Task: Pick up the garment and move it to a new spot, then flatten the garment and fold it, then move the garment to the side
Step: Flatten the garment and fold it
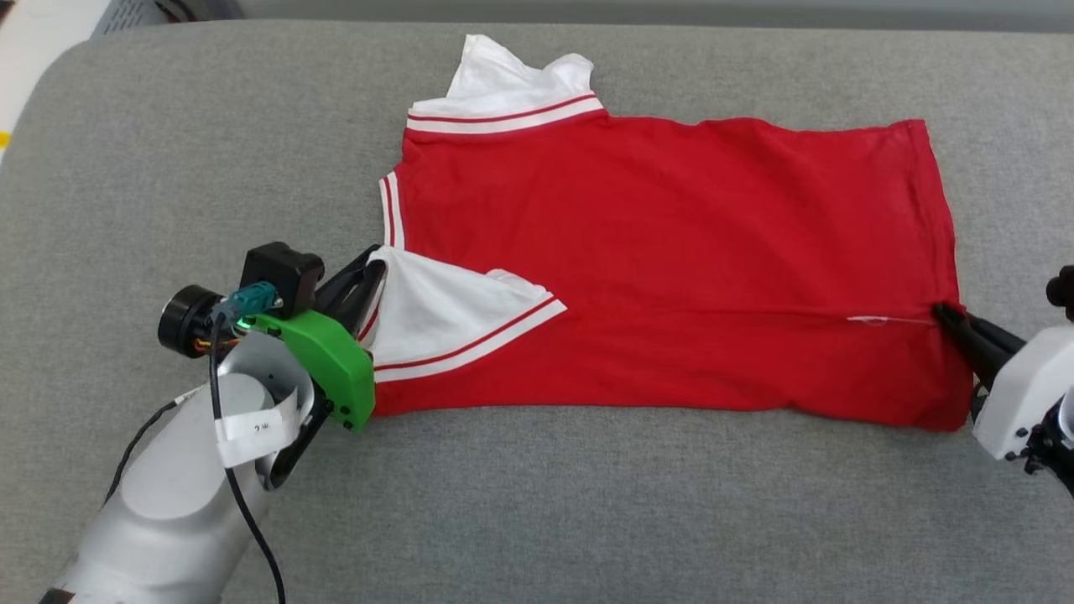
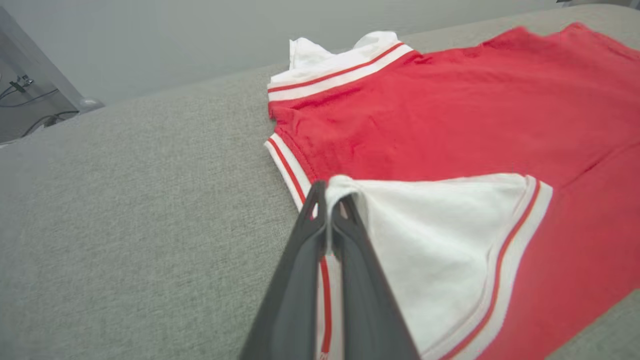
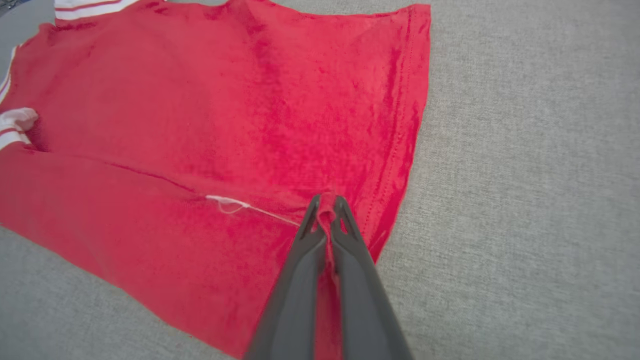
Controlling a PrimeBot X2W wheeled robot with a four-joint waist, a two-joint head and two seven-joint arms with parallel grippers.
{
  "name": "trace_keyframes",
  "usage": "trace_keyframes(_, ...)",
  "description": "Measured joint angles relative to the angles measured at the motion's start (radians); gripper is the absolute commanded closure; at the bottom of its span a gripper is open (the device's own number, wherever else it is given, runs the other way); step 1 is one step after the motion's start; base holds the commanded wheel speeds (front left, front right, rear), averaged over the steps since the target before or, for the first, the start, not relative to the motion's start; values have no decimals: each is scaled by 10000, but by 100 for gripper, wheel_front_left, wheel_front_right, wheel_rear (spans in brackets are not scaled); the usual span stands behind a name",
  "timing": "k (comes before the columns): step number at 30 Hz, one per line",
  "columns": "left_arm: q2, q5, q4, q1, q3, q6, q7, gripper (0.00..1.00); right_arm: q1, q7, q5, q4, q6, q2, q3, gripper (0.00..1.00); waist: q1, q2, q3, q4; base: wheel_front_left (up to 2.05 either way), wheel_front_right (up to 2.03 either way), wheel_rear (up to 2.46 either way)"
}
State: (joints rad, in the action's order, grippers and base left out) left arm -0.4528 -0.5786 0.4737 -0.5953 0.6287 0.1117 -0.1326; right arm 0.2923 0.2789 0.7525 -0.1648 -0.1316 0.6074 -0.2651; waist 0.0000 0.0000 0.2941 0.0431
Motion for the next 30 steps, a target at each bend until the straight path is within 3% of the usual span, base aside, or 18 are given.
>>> trace_keyframes(1,190,-27,865,-491,226,79,-119,100,809,-8,15,-637,2,-31,-360,100,1,0,374,-86,0,0,0)
trace_keyframes(7,585,-148,2270,-1115,836,159,-378,100,1896,-136,23,-1741,0,-50,-1110,100,1,0,932,-147,0,0,0)
trace_keyframes(15,802,-991,3106,-1500,1756,159,-775,100,2285,-591,359,-2481,0,19,-1862,100,1,0,885,-42,0,0,0)
trace_keyframes(16,809,-1110,3195,-1501,1833,159,-794,79,2283,-725,370,-2525,0,21,-1933,73,1,0,818,-37,0,0,0)
trace_keyframes(17,807,-1214,3267,-1501,1898,159,-807,0,2274,-855,384,-2548,0,40,-2004,50,1,0,746,-28,0,0,0)
trace_keyframes(18,800,-1340,3283,-1501,1981,159,-872,0,2256,-1032,387,-2552,0,69,-2042,0,1,0,667,-18,0,0,0)
trace_keyframes(22,635,-1557,3204,-1499,2220,161,-915,0,2040,-1714,385,-2414,0,232,-2017,0,1,0,334,52,0,0,0)
trace_keyframes(27,-153,-1835,2458,-1641,2470,163,-763,0,1429,-2130,339,-1871,0,483,-1791,0,0,0,-198,171,0,0,0)
trace_keyframes(30,-631,-2247,1875,-1964,2596,163,-31,0,1133,-2130,309,-1528,0,610,-1536,0,0,0,-506,243,0,0,0)
